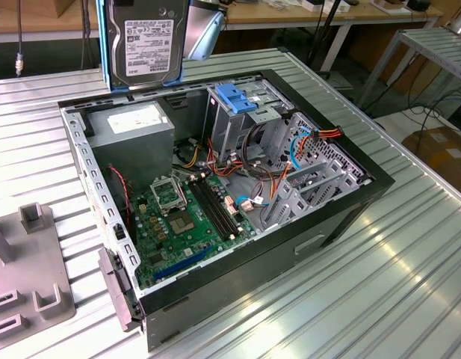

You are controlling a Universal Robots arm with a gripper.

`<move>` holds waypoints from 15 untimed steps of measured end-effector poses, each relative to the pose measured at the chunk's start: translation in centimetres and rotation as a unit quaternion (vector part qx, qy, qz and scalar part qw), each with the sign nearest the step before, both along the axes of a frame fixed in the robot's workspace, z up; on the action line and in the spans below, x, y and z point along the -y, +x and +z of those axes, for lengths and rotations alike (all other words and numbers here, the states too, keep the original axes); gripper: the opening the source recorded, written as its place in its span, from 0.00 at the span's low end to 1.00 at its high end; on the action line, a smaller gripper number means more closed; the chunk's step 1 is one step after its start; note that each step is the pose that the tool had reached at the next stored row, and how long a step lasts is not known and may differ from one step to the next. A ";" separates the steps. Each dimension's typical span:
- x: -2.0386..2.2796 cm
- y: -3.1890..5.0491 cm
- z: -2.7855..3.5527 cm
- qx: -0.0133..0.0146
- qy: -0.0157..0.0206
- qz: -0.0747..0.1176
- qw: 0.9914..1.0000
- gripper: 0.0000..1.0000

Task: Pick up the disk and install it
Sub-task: 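Pick up the disk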

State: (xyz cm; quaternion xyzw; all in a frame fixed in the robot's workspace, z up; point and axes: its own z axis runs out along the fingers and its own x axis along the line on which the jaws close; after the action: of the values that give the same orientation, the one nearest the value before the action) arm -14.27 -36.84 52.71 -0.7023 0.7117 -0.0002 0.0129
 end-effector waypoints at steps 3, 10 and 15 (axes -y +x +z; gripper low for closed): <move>0.97 -0.01 -0.02 0.000 0.002 0.000 1.000 0.37; 2.34 0.47 -0.17 0.000 0.002 0.000 1.000 0.37; 3.04 1.80 -0.51 0.000 0.002 0.000 1.000 0.37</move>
State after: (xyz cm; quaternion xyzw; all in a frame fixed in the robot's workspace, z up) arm -12.47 -39.88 52.20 -0.7026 0.7114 0.0010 0.0142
